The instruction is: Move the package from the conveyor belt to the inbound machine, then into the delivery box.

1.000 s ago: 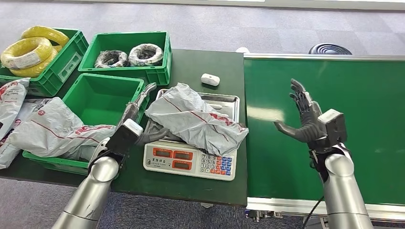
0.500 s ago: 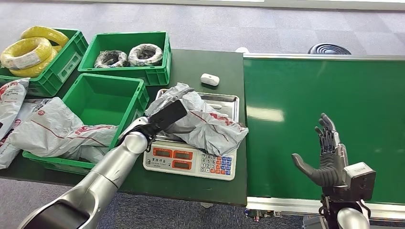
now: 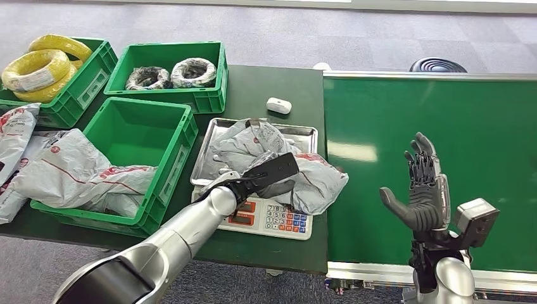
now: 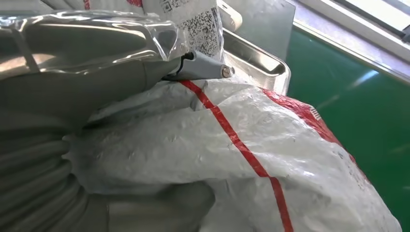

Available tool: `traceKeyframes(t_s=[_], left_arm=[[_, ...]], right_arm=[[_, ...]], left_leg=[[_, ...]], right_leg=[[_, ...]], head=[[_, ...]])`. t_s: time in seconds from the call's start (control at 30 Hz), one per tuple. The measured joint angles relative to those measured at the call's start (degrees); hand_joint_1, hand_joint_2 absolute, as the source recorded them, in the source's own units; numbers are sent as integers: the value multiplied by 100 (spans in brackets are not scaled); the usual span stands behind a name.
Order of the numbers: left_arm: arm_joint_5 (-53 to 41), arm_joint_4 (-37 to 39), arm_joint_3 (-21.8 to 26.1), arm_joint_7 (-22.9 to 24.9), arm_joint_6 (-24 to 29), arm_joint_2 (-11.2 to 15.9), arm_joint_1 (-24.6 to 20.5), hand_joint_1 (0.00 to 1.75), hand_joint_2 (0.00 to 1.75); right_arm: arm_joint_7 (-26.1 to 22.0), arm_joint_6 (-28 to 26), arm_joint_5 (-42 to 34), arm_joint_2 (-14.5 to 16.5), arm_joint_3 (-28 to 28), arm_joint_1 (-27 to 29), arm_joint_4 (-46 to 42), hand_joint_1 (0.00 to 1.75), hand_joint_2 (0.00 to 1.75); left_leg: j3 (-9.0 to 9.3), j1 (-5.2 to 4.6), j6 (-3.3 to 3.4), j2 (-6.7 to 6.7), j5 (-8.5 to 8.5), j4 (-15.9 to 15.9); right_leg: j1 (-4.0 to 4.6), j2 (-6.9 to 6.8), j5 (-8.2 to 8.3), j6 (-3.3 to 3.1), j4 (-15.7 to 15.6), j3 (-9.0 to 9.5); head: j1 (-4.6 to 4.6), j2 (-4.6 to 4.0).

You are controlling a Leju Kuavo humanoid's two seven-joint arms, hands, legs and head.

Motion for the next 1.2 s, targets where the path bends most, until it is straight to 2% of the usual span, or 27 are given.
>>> traceKeyframes(t_s=[0.17, 0.33, 0.5, 0.63, 0.73, 0.77, 0.8, 0.87, 0.9, 0.93, 1.2], left_arm=[[333, 61, 205, -238, 391, 16, -168, 175, 175], [1120, -131, 866, -665, 545, 215, -312, 172, 175], [1623, -686, 1705, -1038, 741, 719, -407, 172, 175], [1647, -1366, 2289, -1036, 1011, 1166, -305, 173, 175], [1485, -1969, 2719, -942, 1145, 1443, -30, 165, 175], [1418, -2165, 2863, -922, 1137, 1523, 105, 156, 175], [1347, -2364, 3009, -924, 1123, 1600, 253, 133, 175], [1231, -2720, 3287, -977, 1087, 1733, 567, 52, 175], [1192, -2880, 3418, -1009, 1074, 1793, 718, 17, 175], [1170, -3022, 3550, -1034, 1053, 1848, 869, 0, 175], [1029, -3704, 4455, -1138, 1039, 2130, 1878, 0, 175]], right_arm=[[111, -68, 117, 84, -1, -151, 110, 0, 175], [174, -321, 325, 162, 1, -186, 182, 0, 175], [185, -478, 348, 204, -38, -149, 203, 0, 175], [277, -594, 449, 246, -146, 12, 112, 0, 175], [325, -663, 559, 308, -237, 243, -75, 0, 175], [331, -675, 579, 334, -268, 334, -151, 0, 175], [334, -689, 595, 365, -301, 427, -232, 0, 175], [336, -738, 644, 432, -370, 609, -405, 0, 175], [337, -775, 675, 462, -406, 690, -488, 0, 175], [338, -811, 705, 491, -445, 766, -572, 0, 175], [356, -867, 716, 589, -683, 1126, -934, 0, 175]], left_leg=[[0, 0, 1, 1, 1, 0], [-1, 0, 1, 6, 1, 0], [0, 6, 1, 12, 2, -1], [-1, 7, 0, 14, 1, -3], [-1, 6, -1, 15, 0, -4], [-2, 6, -1, 15, 0, -4], [-3, 6, -1, 15, -1, -4], [-4, 6, -2, 15, -1, -5], [-5, 6, -2, 15, -1, -5], [-5, 6, -2, 16, -1, -5], [-3, 6, -2, 17, -1, -6]], right_leg=[[0, 0, 0, 0, 1, 1], [1, 1, 0, 0, 2, 0], [7, 5, 0, -1, 3, -5], [7, 6, -1, -1, 4, -5], [7, 7, -3, -1, 4, -6], [6, 7, -4, -1, 4, -7], [6, 7, -5, -1, 4, -7], [6, 8, -5, 0, 4, -9], [6, 8, -5, 0, 3, -10], [6, 8, -6, -1, 3, -10], [6, 9, -5, -1, 3, -8]], head=[[1, 0], [1, 0], [0, 0], [1, 0], [2, 0], [2, 0], [2, 0], [2, 0], [2, 0], [2, 0], [3, 0]])
